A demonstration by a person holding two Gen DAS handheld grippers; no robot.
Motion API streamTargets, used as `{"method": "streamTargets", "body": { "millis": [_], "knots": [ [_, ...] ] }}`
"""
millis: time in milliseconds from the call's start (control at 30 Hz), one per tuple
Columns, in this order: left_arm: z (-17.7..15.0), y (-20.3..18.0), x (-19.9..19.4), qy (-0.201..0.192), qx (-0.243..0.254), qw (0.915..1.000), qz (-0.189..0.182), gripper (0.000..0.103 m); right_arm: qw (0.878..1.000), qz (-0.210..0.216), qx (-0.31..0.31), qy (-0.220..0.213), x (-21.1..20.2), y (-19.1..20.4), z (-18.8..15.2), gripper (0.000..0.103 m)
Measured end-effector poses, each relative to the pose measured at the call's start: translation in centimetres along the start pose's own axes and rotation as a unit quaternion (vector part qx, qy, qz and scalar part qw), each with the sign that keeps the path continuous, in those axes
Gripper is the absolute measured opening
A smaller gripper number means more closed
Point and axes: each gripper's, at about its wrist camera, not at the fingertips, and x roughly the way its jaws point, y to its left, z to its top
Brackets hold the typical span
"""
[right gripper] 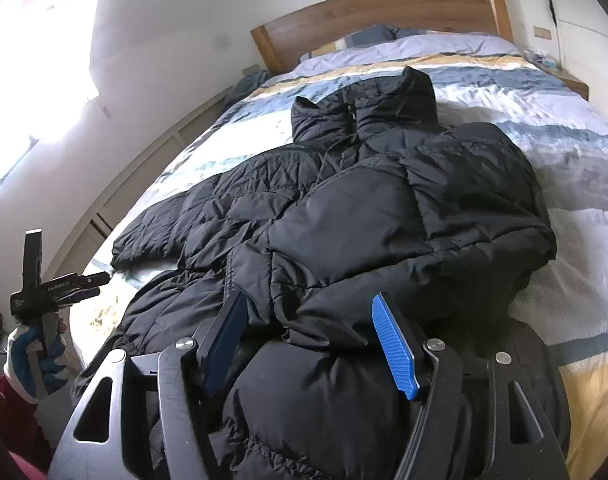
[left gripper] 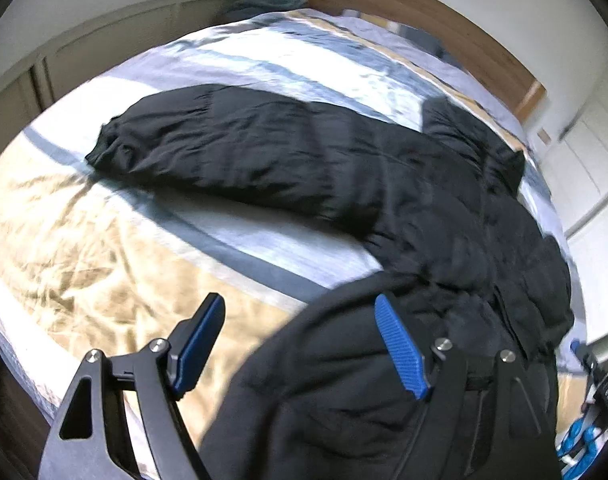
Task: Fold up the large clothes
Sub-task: 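Reach the left gripper to the other sleeve cuff and grasp it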
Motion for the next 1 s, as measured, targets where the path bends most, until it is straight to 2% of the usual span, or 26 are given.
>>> {"method": "streamTargets", "body": {
  "millis": [133,367,567,800,900,1000],
  "knots": [
    [1.9,4.8,1.4,0.001,-0.057,0.9981,-0.025,0.076,1.000,-0.012,0.012,-0.002,-0.1,0.0,0.1,0.065],
    [5.6,13.0,5.0,-0.008,-0.147,0.9874,-0.058,0.076,0.999,-0.038,0.021,-0.008,-1.0,-0.1,0.6,0.065],
    [7.7,18.3,8.8,-0.004,-0.229,0.9682,-0.100,0.076,0.997,-0.064,0.029,-0.009,-1.7,-0.5,0.9,0.065],
    [10.0,21.6,10.9,-0.026,-0.294,0.9435,-0.151,0.073,0.996,-0.083,0.030,-0.003,-1.6,-0.5,0.9,0.065],
    [10.7,22.3,11.3,-0.038,-0.315,0.9333,-0.168,0.063,0.996,-0.085,0.027,0.001,-1.3,-0.2,0.8,0.065],
    [10.9,22.7,11.4,-0.044,-0.328,0.9267,-0.178,0.037,0.996,-0.086,0.022,0.003,-1.2,0.1,0.7,0.065]
  ]
}}
